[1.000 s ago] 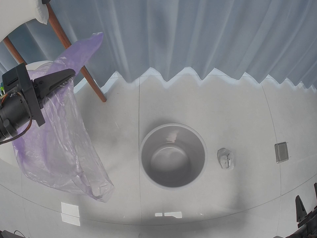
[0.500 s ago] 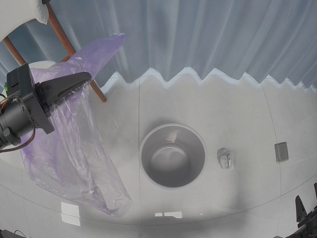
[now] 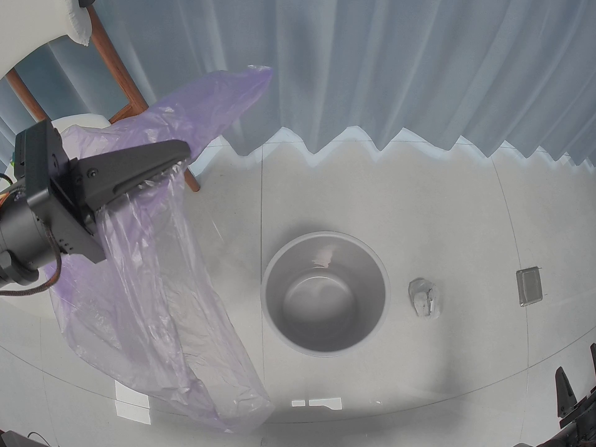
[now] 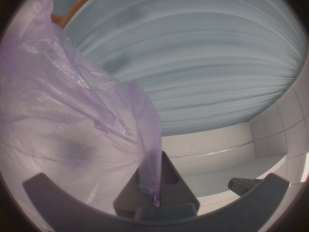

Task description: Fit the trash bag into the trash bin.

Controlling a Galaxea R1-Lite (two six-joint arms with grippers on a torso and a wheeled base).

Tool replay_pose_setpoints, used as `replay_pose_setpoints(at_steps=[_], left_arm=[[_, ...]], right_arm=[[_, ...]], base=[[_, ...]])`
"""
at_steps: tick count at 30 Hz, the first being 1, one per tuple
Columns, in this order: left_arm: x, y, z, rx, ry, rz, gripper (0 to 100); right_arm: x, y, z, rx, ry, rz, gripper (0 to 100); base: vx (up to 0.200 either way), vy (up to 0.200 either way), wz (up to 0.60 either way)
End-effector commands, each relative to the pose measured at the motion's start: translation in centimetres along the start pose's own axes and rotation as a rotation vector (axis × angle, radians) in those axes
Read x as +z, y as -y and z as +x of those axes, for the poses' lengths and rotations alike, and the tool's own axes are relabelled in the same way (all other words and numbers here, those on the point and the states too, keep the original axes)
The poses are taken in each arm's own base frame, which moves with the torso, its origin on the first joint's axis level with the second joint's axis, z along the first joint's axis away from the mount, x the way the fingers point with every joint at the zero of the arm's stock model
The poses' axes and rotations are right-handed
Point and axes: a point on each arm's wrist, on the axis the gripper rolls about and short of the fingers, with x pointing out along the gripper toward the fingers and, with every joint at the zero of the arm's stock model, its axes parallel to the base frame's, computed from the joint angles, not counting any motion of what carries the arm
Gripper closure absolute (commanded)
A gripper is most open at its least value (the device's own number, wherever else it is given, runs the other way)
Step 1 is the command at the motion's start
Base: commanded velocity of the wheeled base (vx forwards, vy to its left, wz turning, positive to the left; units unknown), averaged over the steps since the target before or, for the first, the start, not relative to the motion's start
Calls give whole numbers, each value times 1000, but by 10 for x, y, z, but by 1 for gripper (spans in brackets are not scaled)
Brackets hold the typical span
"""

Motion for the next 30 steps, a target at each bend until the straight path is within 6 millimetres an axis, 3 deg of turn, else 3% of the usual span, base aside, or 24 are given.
replay_pose_setpoints(at_steps=[1,30], left_arm=[[-5,5,5,-33,-36,-5,100],[-10,17,28,-148,-173,-10,100]], right_arm=[[-5,0,0,1,0,0,0],[-5,0,0,1,0,0,0]], base=[[0,0,0],[0,0,0]])
